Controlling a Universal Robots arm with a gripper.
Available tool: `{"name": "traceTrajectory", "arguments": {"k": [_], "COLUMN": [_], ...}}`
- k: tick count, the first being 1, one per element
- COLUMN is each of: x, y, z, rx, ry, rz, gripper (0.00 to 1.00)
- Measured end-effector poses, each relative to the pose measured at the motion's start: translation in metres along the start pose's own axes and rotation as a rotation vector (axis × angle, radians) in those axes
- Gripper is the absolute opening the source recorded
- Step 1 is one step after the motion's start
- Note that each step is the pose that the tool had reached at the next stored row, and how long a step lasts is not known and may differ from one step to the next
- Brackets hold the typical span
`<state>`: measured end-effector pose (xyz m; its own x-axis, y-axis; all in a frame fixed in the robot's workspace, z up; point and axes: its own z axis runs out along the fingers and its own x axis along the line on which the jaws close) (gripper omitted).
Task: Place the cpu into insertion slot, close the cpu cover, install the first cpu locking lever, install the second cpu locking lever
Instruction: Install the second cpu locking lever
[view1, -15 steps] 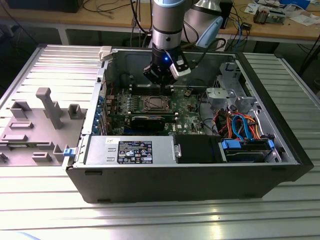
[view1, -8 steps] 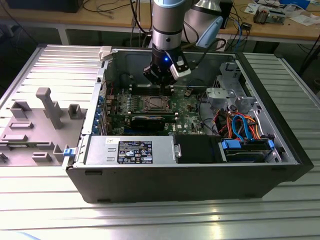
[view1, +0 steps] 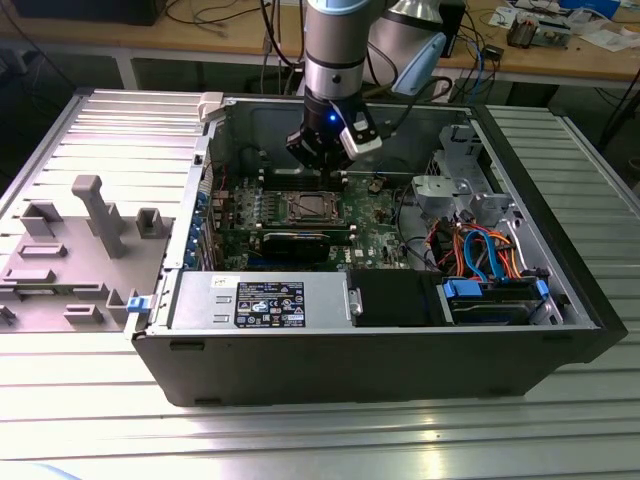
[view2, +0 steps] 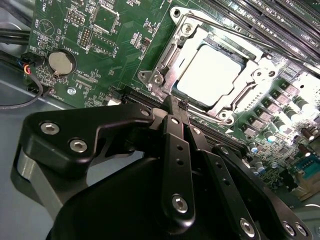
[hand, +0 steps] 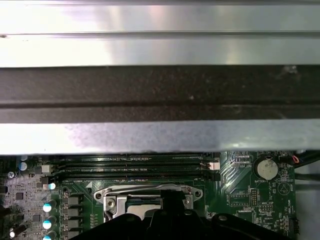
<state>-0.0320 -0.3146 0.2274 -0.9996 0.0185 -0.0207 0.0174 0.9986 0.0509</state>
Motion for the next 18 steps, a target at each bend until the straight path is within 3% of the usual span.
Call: {"name": "traceTrajectory", "arguments": {"k": [18], "x": [-0.0001], "y": [-0.0020], "z": [-0.0014], "rx": [-0.0001], "ry": [-0.0001], "rz": [0.000], "gripper": [0.11]}}
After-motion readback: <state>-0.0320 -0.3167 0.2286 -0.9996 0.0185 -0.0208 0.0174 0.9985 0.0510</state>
